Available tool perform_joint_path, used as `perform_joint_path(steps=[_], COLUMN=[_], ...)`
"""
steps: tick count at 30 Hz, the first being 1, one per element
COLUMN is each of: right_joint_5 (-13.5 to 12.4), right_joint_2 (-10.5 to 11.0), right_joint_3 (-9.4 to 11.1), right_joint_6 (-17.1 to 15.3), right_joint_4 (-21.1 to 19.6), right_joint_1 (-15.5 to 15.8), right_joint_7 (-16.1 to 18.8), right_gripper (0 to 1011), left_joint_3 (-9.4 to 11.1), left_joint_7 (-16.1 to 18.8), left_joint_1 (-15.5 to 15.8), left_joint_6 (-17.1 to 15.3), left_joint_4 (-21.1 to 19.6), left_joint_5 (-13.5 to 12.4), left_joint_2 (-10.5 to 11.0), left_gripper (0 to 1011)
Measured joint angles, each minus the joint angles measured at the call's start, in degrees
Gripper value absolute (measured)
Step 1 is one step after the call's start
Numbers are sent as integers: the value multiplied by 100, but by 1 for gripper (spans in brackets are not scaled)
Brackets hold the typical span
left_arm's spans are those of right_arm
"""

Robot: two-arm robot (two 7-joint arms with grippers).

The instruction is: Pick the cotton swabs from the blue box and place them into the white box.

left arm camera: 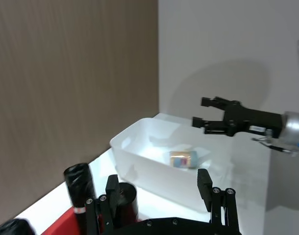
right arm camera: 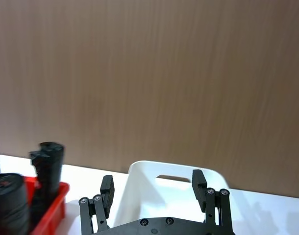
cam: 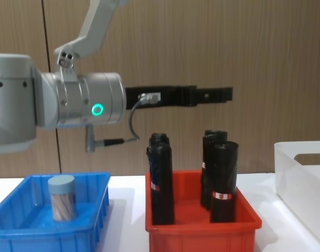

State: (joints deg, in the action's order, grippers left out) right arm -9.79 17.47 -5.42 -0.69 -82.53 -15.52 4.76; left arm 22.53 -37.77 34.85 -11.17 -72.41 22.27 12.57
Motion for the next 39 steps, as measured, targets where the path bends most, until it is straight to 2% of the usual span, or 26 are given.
perform_joint_path(steps=[27, 32, 39], right_joint_5=[-596, -659, -668], right_joint_2=[170, 186, 189], right_joint_3=[-674, -742, -756], right_joint_6=[-115, -127, -129], right_joint_4=[-1670, -1835, -1867], right_joint_1=[1459, 1604, 1634], right_joint_7=[-88, -96, -98], right_gripper=[1001, 1001, 1001], left_joint_3=[192, 231, 279], left_joint_7=[1998, 2407, 2916], left_joint_1=[-1144, -1378, -1666], left_joint_6=[558, 672, 816], left_joint_4=[-1118, -1348, -1633], left_joint_5=[-581, -699, -847], left_joint_2=[501, 604, 731], left_gripper=[1004, 1004, 1004])
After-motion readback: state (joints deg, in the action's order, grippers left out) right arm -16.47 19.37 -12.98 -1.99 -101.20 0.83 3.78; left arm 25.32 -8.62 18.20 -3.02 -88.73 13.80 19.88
